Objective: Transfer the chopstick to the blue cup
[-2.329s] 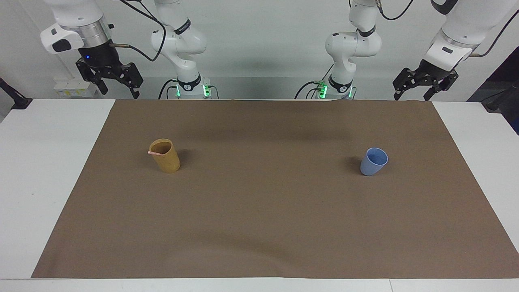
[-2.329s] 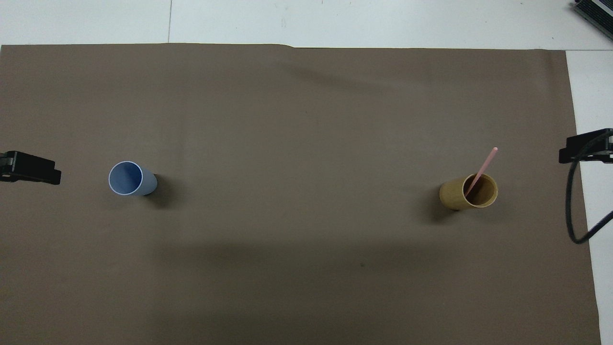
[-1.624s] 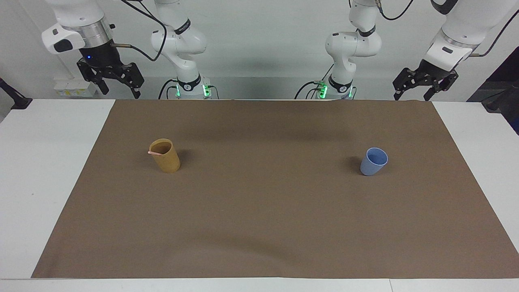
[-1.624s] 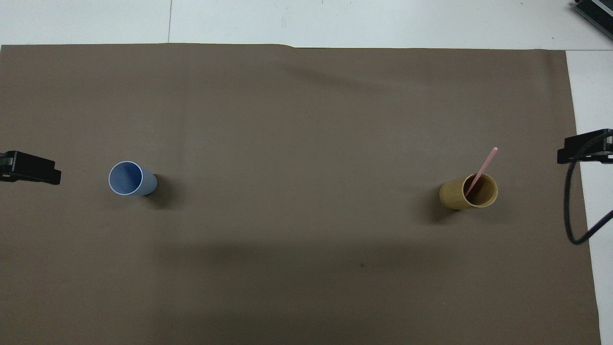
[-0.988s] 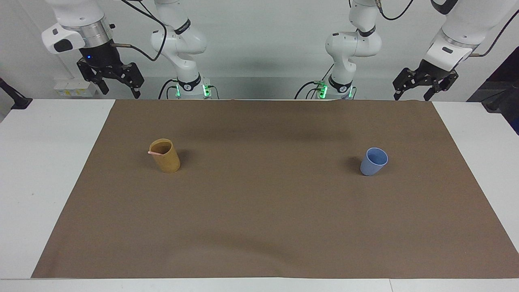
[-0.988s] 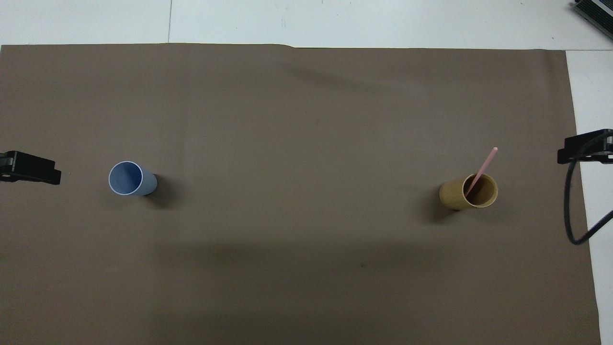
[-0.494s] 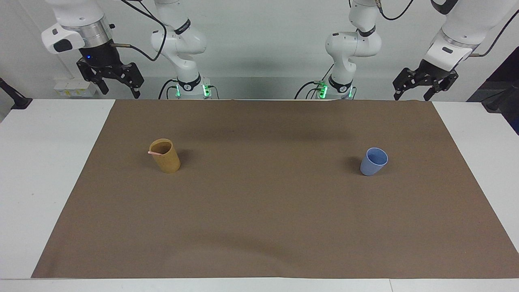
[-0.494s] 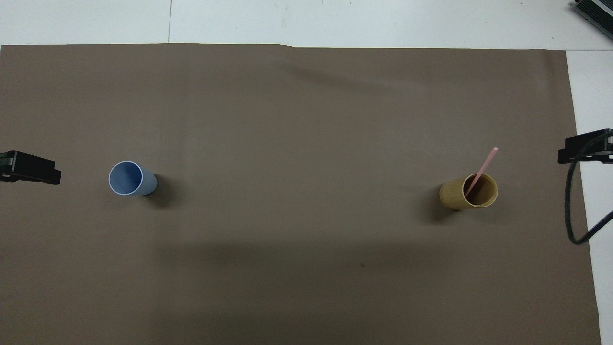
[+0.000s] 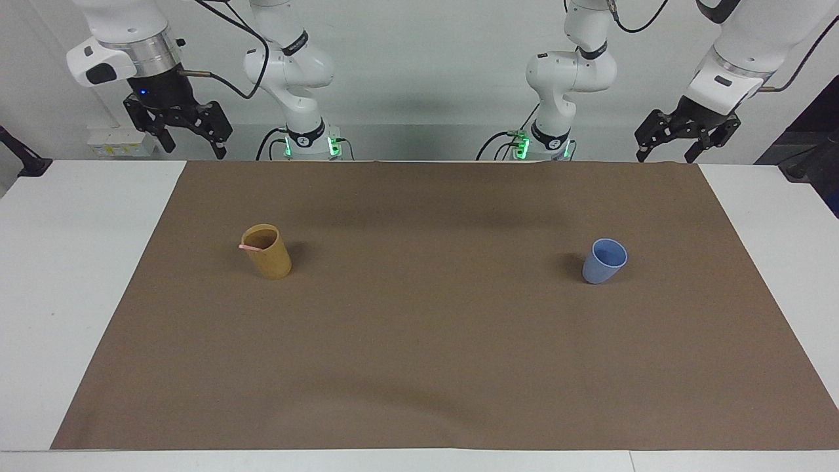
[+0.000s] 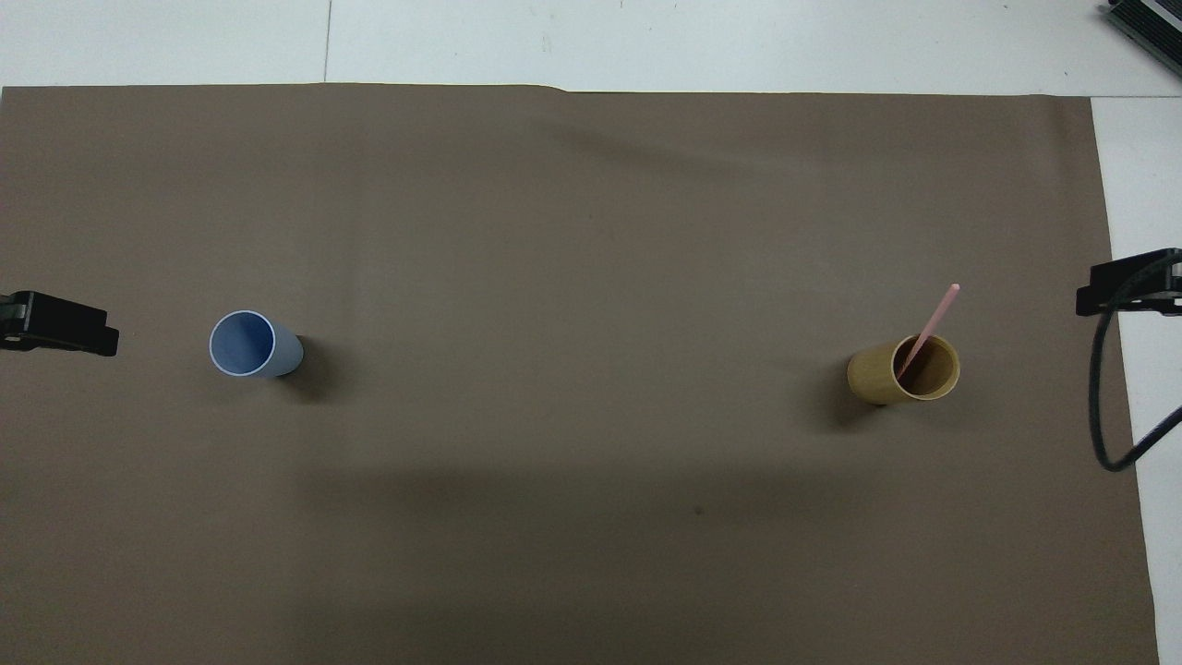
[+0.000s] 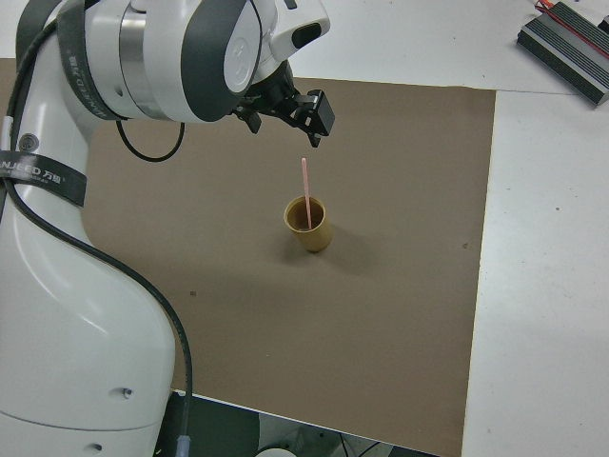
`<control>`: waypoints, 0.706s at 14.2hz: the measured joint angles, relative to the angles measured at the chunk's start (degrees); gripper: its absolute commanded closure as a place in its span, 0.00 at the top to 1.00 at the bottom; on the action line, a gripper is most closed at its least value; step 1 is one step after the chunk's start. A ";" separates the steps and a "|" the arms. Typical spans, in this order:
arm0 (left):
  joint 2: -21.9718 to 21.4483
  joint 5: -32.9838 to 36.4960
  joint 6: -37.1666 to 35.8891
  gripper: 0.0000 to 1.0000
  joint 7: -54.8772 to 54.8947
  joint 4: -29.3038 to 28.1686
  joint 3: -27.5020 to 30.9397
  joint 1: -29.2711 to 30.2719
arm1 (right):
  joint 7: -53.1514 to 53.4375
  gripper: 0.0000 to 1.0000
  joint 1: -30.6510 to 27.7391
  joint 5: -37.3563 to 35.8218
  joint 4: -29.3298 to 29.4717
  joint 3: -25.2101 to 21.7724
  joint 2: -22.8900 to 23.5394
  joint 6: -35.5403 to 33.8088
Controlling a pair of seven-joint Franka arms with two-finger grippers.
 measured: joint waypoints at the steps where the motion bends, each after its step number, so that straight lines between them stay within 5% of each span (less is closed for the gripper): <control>1: 0.00 0.00 0.00 1.00 0.00 0.00 -0.09 -0.03 | 0.00 1.00 0.00 0.00 0.00 0.00 0.00 0.00; 10: 0.00 0.00 0.04 1.00 0.30 -0.04 0.18 0.03 | 0.00 1.00 -0.01 0.00 0.00 -0.03 0.00 0.00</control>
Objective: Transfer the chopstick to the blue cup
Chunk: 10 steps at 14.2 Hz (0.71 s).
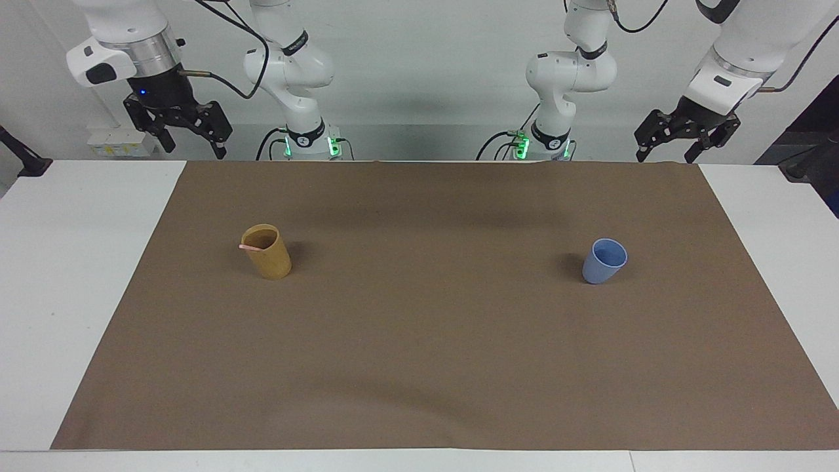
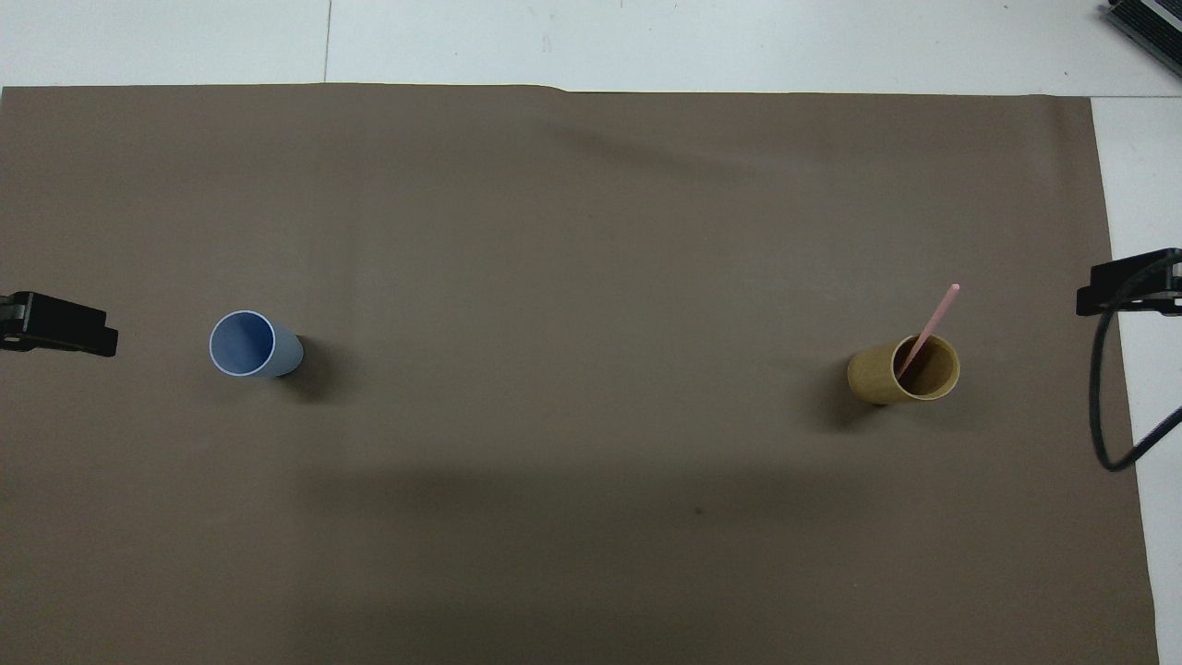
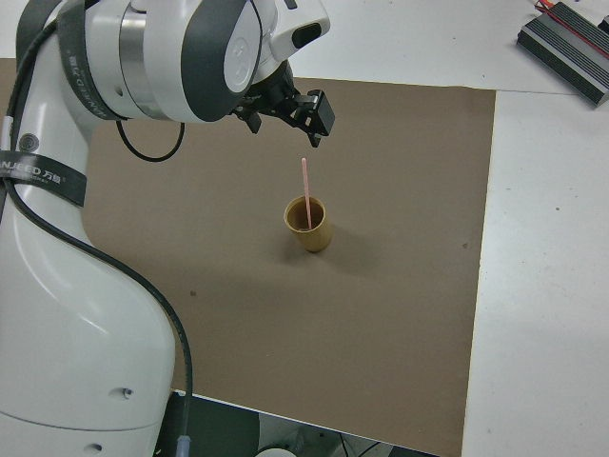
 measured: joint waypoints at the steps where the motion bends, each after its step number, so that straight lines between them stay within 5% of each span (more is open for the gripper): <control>1: 0.00 0.00 0.08 1.00 0.01 -0.10 0.01 0.00 | 0.00 1.00 0.00 0.00 0.00 -0.01 0.00 0.00; 4: -0.34 0.00 3.45 1.00 0.03 -3.68 0.03 0.00 | 0.00 1.00 0.00 0.00 0.00 -0.01 0.00 0.00; 10: -1.67 0.00 23.98 1.00 1.33 -21.32 0.07 0.02 | 0.00 1.00 0.00 0.00 0.00 -0.01 0.00 0.00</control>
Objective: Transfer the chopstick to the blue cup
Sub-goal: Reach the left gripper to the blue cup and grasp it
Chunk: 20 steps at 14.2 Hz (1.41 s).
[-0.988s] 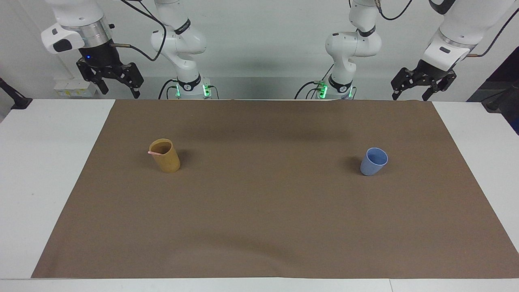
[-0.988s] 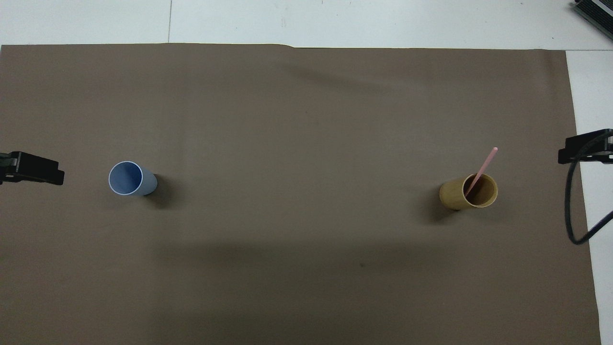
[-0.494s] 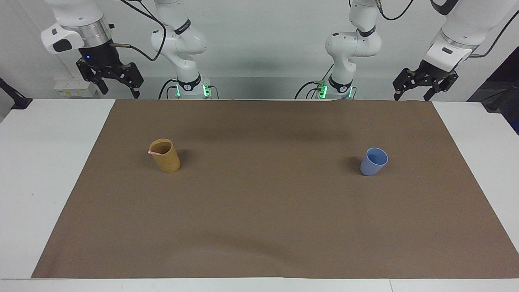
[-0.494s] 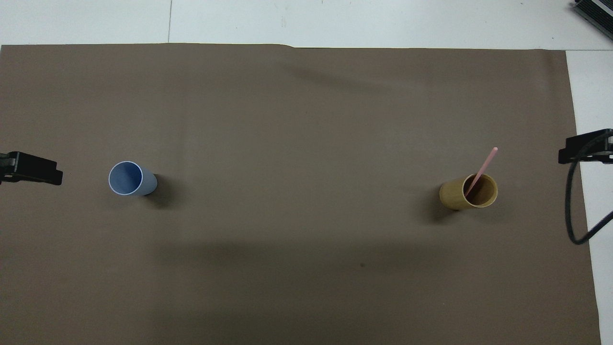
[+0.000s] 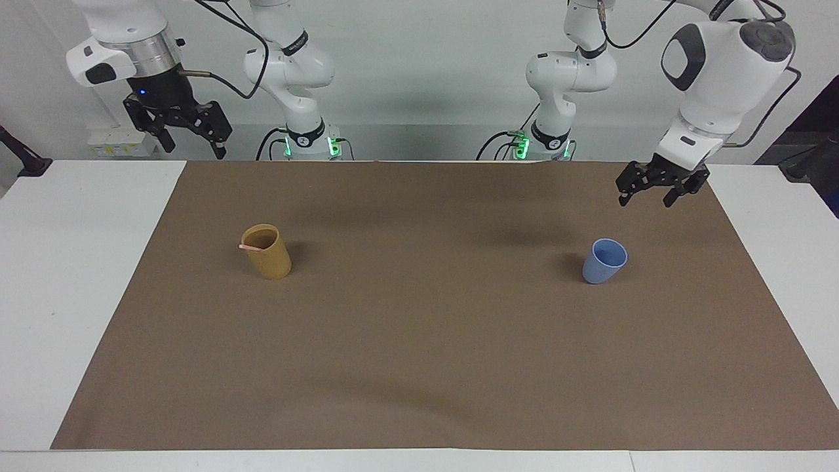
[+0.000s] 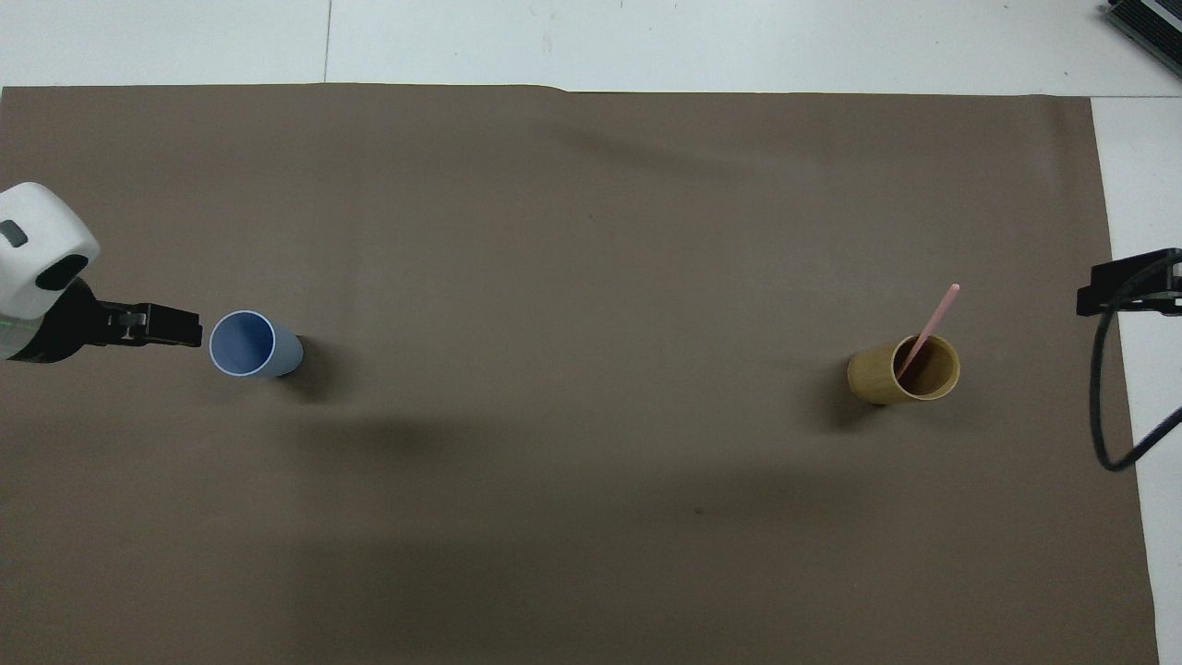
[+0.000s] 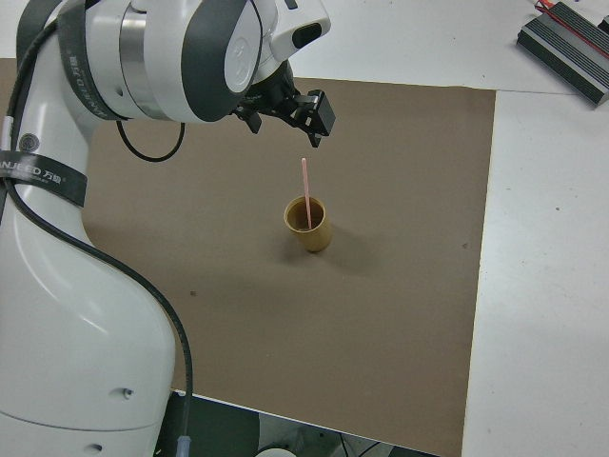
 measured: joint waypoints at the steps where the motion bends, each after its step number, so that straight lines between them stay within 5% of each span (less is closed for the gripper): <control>1: -0.02 0.00 2.31 1.00 0.39 -1.89 0.03 0.08 | 0.00 1.00 0.00 0.00 0.00 0.00 0.00 0.00; 7: 0.76 0.01 15.42 1.00 4.14 -12.32 0.30 1.51 | 0.00 1.00 0.00 0.00 0.00 0.00 0.00 0.00; 12: 4.64 0.01 22.14 1.00 7.47 -14.98 0.29 1.69 | 0.00 1.00 0.00 0.00 0.00 0.00 0.00 0.00; 20: 5.22 0.01 23.26 0.36 10.06 -14.97 0.31 2.48 | 0.00 1.00 0.00 0.00 0.00 0.00 0.00 0.00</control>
